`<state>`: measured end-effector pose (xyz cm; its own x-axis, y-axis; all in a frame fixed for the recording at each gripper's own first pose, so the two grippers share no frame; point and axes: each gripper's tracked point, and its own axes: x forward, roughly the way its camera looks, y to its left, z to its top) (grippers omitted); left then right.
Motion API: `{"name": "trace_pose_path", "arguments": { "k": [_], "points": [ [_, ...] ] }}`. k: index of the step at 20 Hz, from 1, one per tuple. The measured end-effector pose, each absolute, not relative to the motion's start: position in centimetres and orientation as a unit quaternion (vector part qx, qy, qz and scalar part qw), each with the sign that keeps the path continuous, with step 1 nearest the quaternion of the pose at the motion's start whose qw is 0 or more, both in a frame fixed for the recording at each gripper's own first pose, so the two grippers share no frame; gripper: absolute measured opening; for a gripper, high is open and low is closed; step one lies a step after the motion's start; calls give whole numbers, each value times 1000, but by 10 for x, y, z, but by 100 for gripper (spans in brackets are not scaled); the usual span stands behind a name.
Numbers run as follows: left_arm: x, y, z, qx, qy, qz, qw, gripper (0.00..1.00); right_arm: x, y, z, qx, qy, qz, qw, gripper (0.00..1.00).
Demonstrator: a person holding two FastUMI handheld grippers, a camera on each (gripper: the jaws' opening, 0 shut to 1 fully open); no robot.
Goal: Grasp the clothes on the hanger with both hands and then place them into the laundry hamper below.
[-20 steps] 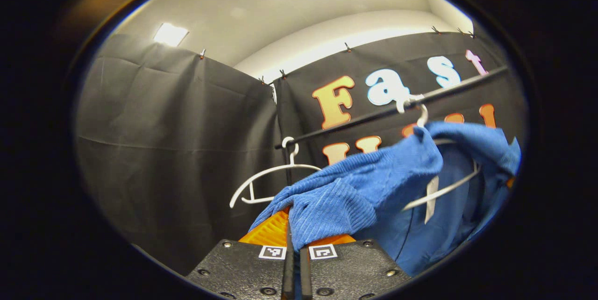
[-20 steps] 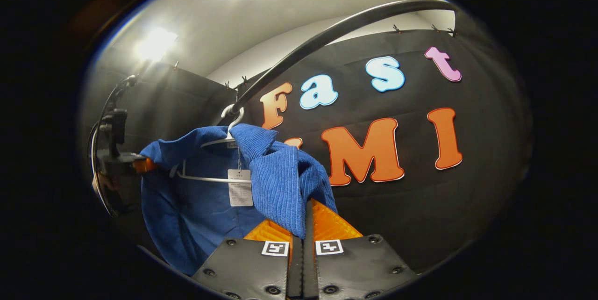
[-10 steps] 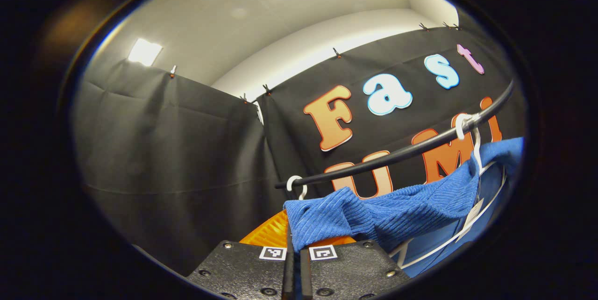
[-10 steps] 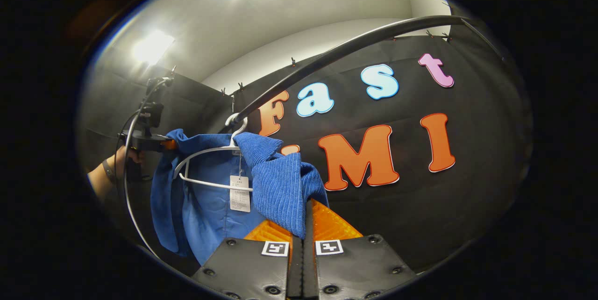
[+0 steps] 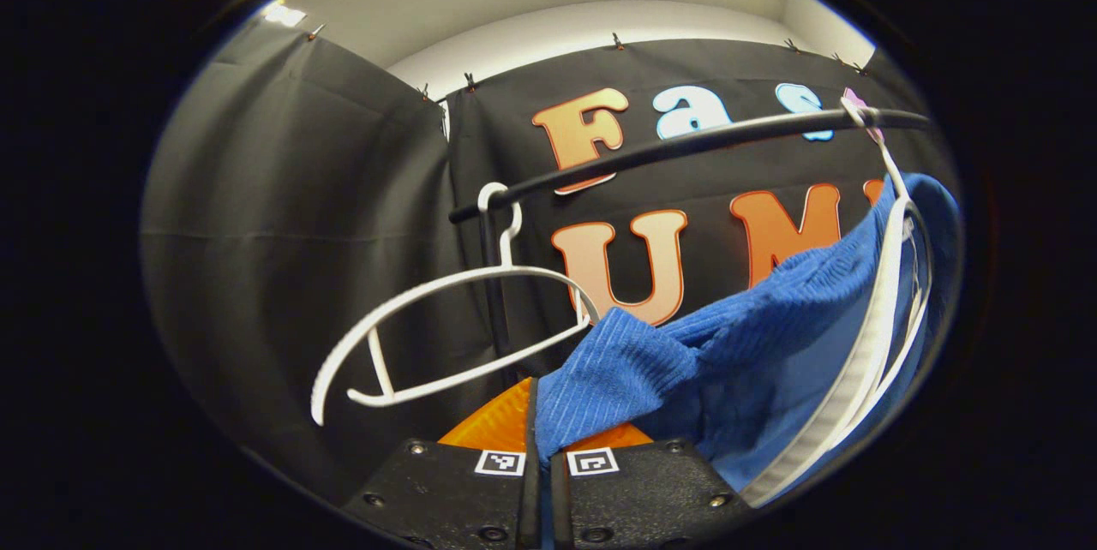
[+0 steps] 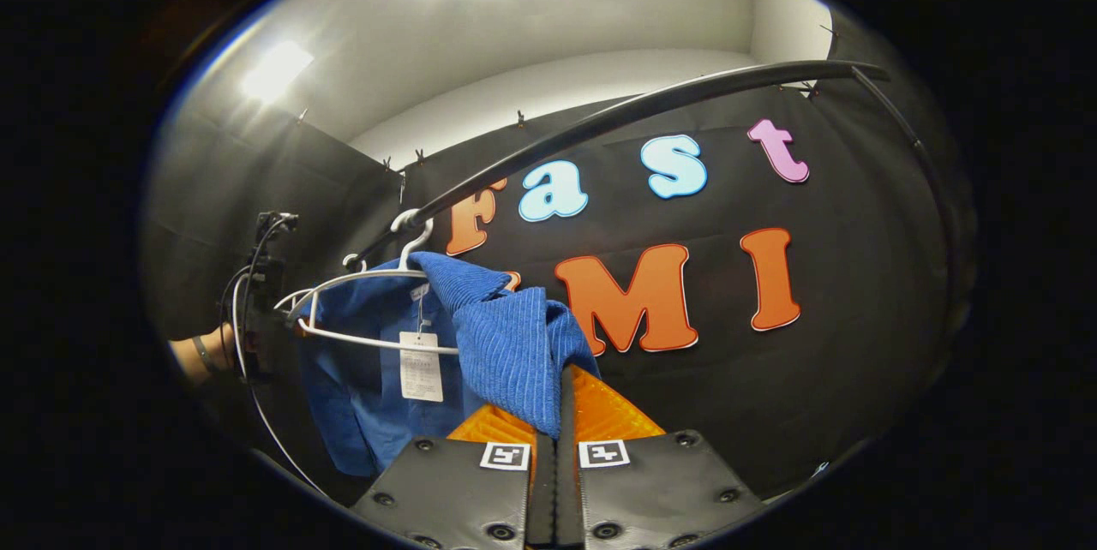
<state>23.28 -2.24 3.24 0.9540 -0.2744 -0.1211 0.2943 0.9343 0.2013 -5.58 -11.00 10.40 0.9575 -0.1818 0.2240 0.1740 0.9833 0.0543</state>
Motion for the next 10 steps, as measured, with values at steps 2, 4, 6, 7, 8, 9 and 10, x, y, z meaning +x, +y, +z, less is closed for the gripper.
{"name": "trace_pose_path", "arguments": {
  "k": [2,4,6,7,8,9,10],
  "points": [
    [221,-25,0,101,73,-150,981,5,-42,-126,114,17,-124,-110,986,8],
    [204,-32,-33,97,90,-155,979,5,-26,-152,120,21,-133,-141,981,7],
    [180,-43,-61,100,99,-162,977,5,-17,-172,114,32,-132,-167,977,8],
    [168,-51,-72,102,101,-167,975,5,-15,-181,111,34,-130,-176,975,8],
    [156,-58,-83,97,104,-173,975,5,-12,-192,110,29,-130,-190,973,8],
    [146,-68,-91,84,109,-184,973,5,-9,-206,111,18,-131,-203,970,7],
    [137,-79,-96,68,112,-194,972,5,-4,-221,112,4,-131,-219,967,8]
  ]
}}
